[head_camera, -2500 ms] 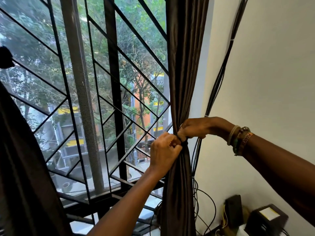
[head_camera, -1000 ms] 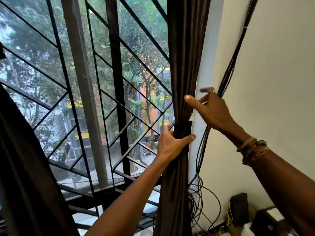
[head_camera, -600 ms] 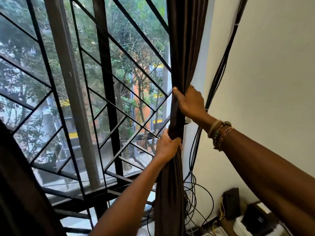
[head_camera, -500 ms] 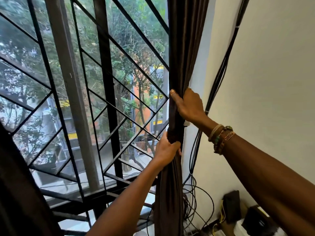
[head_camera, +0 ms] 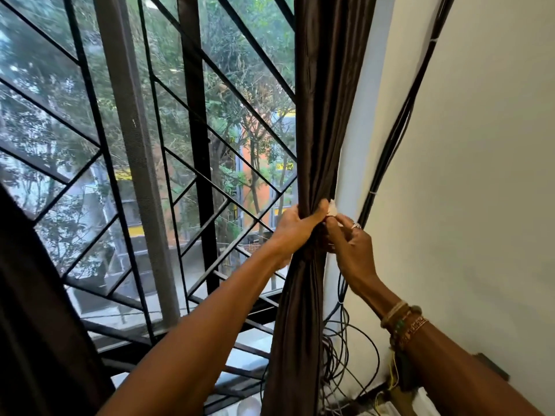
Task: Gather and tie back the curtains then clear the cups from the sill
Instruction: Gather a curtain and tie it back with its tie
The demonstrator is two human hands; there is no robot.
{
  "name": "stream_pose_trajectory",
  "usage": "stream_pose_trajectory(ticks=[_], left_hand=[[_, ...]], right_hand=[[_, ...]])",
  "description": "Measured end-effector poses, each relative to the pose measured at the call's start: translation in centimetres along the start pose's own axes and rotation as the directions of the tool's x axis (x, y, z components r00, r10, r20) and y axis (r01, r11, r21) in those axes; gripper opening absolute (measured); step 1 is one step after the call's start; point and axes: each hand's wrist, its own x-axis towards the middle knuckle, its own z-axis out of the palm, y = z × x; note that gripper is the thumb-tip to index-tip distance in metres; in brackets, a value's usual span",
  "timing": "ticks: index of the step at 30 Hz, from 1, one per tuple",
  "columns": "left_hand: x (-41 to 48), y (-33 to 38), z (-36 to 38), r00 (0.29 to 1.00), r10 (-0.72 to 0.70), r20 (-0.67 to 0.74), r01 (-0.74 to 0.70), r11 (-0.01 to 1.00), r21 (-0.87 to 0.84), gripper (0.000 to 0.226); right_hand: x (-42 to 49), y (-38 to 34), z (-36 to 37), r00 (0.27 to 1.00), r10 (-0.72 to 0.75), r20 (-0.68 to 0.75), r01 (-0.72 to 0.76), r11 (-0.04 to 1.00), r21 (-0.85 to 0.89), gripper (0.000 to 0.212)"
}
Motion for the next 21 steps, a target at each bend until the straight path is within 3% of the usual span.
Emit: stream_pose_trajectory(ticks=[4,10,13,17,19,21], left_hand=[[-0.3,-0.7,1.0,0.997,-0.049,-0.053,0.043,0.992,-0.121,0.042],[-0.1,-0.8,1.1,0.991,-0.057,-0.122,0.0,0.904,-0.428,0.023],[-0.2,-0.7,1.1,0.991,-0.075,-0.108,0.02,0.9,-0.436,0.036],[-0.3,-0.7,0.6,0.997,-0.062,-0.042,0.044,0.942,-0.332,0.054],[-0.2,-0.6,0.4,0.996,-0.08,-0.03,0.065,0.94,-0.334,0.054],[-0.3,-0.6,0.6,0.996,-0.072,-0.047,0.05,0.932,-0.36,0.043]], right_hand=[[0.7,-0.5,0.2,0.991,-0.036,-0.13,0.032,0.999,-0.035,0.016],[0.7,-0.6,1.3,0.936,0.27,-0.227,-0.198,0.935,0.293,0.014],[0.7,-0.9,2.2,0.914,0.357,-0.192,-0.252,0.871,0.421,0.011],[1.2,-1.4,1.9,0.969,0.236,-0.069,-0.209,0.94,0.27,0.027],[1.6,-0.9,1.6,0.973,0.185,-0.139,-0.165,0.975,0.148,0.026],[1.7,-0.7,1.9,0.955,0.215,-0.206,-0.186,0.971,0.152,0.024]])
